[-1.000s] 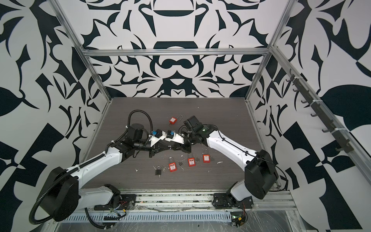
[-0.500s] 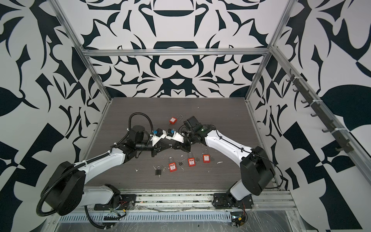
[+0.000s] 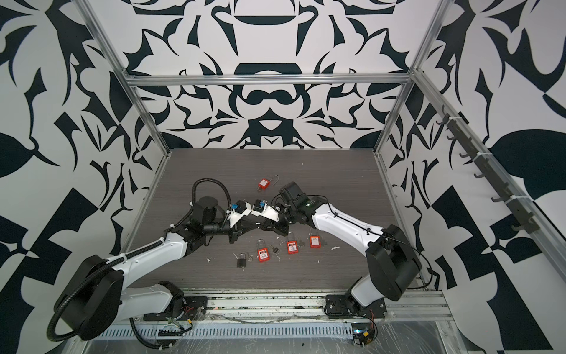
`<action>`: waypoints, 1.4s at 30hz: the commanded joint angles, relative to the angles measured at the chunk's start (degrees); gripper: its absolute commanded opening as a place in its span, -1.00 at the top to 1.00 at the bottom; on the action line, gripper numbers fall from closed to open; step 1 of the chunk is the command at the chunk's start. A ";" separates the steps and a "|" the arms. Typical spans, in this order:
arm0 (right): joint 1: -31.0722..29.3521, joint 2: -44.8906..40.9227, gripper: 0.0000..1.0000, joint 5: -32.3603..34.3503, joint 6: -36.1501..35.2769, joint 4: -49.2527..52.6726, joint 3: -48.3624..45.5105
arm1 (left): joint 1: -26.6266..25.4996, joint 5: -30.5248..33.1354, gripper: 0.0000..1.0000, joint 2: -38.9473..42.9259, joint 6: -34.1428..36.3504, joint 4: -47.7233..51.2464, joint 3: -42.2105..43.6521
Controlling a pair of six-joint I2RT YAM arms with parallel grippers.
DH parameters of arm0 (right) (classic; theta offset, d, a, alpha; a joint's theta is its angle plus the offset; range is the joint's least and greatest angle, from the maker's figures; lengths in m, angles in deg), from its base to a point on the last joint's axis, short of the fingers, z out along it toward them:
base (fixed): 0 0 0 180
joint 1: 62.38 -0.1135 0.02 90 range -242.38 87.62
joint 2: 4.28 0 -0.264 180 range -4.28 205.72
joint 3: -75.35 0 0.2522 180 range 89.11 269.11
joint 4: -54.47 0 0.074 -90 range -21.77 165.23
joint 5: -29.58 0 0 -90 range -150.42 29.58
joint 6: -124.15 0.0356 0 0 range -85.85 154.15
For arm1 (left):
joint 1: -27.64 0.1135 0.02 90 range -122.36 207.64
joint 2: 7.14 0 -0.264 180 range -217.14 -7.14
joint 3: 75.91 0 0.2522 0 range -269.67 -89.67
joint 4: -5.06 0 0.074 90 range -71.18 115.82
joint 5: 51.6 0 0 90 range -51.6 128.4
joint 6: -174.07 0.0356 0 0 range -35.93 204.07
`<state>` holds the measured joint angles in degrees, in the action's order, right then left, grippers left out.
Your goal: Lock with the key
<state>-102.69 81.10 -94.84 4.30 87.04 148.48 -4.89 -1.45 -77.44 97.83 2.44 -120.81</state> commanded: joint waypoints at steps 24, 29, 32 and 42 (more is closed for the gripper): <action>-2.56 -14.98 0.18 4.47 -0.35 1.93 0.14 | 2.73 -11.44 1.00 6.47 18.60 29.72 -14.83; -1.97 -21.37 0.18 5.90 1.46 4.47 -2.76 | 2.67 -11.50 1.00 5.58 20.66 32.64 -16.47; -1.55 -21.90 0.21 5.31 1.26 6.31 -2.67 | 2.73 -11.19 1.00 5.54 21.57 34.36 -17.35; -1.35 -17.69 0.45 1.89 0.17 7.63 -0.18 | 2.64 -11.29 1.00 6.54 21.57 35.19 -17.82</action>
<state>-104.33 63.31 -91.34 4.59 94.38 146.32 -2.36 -10.74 -71.69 118.24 35.99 -136.59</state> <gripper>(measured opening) 0.276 0.064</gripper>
